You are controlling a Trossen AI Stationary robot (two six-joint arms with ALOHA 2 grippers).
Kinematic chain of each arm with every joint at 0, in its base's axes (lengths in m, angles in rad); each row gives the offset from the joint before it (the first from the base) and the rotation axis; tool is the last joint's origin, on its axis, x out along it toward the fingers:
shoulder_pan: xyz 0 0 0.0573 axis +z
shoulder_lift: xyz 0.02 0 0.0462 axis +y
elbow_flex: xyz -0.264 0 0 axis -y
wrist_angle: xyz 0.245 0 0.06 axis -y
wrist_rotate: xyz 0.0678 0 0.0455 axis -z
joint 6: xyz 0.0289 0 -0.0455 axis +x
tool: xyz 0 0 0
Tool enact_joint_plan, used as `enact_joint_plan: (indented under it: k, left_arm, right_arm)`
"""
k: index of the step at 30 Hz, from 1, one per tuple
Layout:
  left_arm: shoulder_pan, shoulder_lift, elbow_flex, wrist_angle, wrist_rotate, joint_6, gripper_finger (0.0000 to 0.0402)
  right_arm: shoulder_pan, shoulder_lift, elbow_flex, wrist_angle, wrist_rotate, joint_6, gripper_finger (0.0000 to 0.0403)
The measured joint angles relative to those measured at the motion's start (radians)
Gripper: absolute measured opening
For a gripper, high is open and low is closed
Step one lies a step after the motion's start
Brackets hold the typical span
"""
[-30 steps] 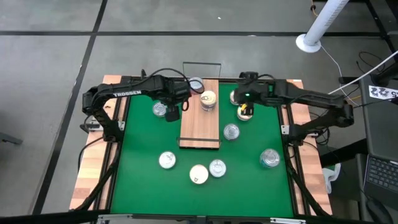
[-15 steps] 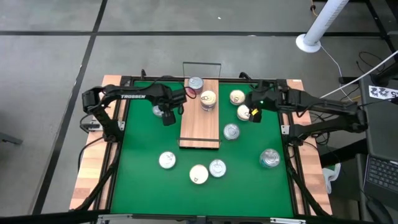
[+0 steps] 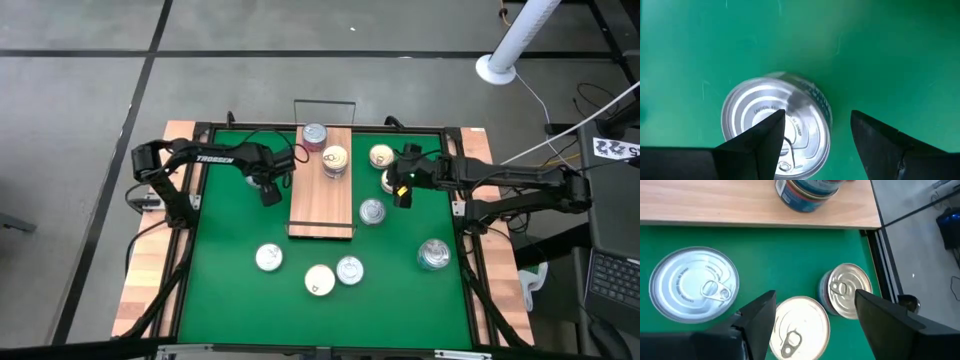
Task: Stack canned seafood by type on shelf
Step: Put the green tuna can on the shelf
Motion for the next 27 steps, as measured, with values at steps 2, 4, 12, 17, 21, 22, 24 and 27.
enact_joint_plan:
  k: [2,4,12,17,21,22,24,27]
  left_arm:
    - [0.000,0.000,-0.022,0.019,-0.003,-0.001,0.0224]
    - [0.000,-0.003,-0.039,0.032,-0.011,-0.001,0.0223]
    - [-0.002,-0.004,-0.054,0.031,-0.034,-0.002,0.0169]
    - [-0.003,-0.003,-0.054,0.037,-0.041,-0.004,0.0108]
    - [-0.003,-0.003,-0.055,0.038,-0.040,-0.005,0.0064]
    - [-0.003,-0.003,-0.055,0.038,-0.041,-0.005,0.0054]
    - [-0.003,-0.003,-0.055,0.038,-0.041,-0.004,0.0035]
    - [-0.003,-0.004,-0.055,0.039,-0.042,-0.004,0.0010]
  right_arm:
    - [0.000,0.000,-0.001,0.006,-0.012,0.000,0.0268]
    - [0.000,0.000,-0.001,0.015,-0.013,0.000,0.0268]
    - [0.000,0.000,-0.001,0.068,-0.020,0.000,0.0268]
    - [0.000,0.001,-0.002,0.068,-0.021,0.000,0.0268]
    - [0.000,0.001,-0.002,0.068,-0.021,0.000,0.0268]
    - [0.000,0.001,-0.002,0.067,-0.021,0.000,0.0268]
    - [-0.001,0.001,-0.002,0.067,-0.021,0.000,0.0268]
    - [-0.001,0.001,-0.002,0.067,-0.021,0.000,0.0268]
